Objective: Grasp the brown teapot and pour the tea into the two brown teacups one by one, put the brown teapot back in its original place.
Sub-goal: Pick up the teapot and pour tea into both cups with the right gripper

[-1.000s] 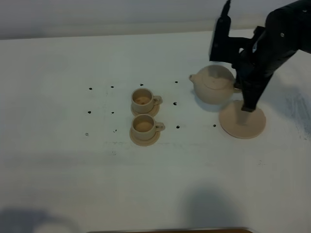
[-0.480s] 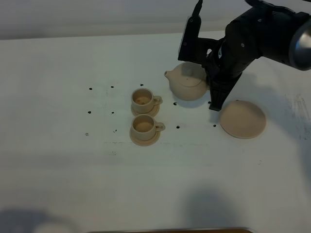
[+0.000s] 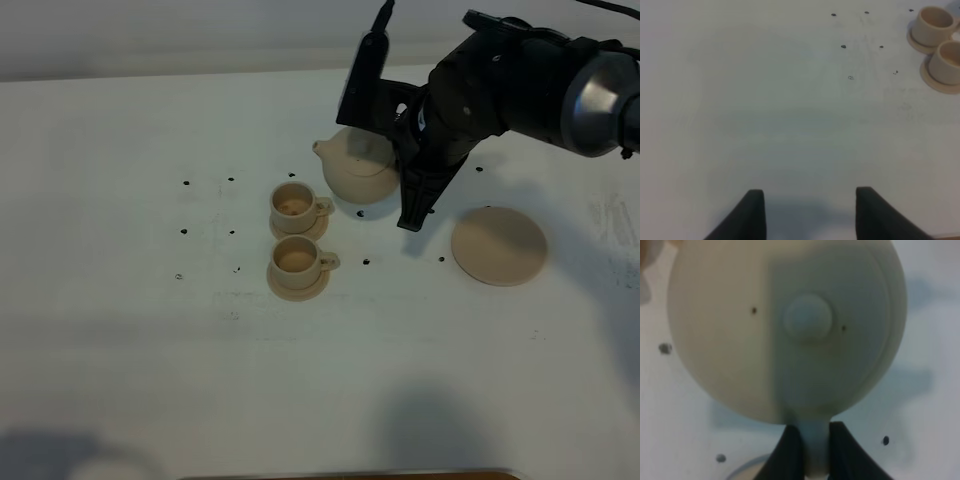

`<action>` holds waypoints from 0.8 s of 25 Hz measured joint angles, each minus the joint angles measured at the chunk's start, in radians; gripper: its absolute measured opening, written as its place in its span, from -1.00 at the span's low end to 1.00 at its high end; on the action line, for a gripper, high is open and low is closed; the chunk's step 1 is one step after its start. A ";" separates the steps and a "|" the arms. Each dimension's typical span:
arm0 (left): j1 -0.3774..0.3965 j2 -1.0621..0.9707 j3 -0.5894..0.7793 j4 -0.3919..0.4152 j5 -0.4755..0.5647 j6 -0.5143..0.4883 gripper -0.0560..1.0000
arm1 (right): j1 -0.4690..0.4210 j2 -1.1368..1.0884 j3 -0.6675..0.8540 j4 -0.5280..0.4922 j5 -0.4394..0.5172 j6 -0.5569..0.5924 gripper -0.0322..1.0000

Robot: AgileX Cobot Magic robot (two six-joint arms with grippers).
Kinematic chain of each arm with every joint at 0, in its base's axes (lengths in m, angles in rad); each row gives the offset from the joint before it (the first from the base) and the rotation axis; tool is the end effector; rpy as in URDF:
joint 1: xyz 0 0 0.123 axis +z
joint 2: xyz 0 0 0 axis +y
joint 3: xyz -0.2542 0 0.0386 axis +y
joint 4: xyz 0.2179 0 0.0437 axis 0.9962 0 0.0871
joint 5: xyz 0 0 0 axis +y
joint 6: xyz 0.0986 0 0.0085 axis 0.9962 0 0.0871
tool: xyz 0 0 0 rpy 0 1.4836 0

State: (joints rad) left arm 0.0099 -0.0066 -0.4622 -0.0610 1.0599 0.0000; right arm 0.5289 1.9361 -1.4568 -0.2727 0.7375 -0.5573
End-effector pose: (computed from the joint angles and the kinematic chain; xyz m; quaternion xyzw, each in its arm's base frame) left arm 0.0068 -0.0052 0.2496 -0.0036 0.8607 -0.0280 0.5084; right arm 0.3401 0.1780 0.1977 -0.5665 0.7872 -0.1143 0.2152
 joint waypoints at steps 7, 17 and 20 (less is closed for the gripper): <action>0.000 0.000 0.000 0.000 0.000 0.000 0.01 | 0.024 0.006 0.000 -0.083 -0.051 0.077 -0.76; 0.000 0.000 0.000 0.000 0.000 0.000 0.01 | 0.054 0.078 0.000 -0.152 -0.086 0.109 -0.76; 0.000 0.000 0.000 0.000 0.000 0.000 0.01 | 0.071 0.082 0.000 -0.173 -0.102 0.109 -0.76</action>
State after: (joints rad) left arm 0.0099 -0.0066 -0.4622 -0.0610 1.0599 0.0000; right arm 0.5999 2.0177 -1.4568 -0.4458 0.6355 -0.4484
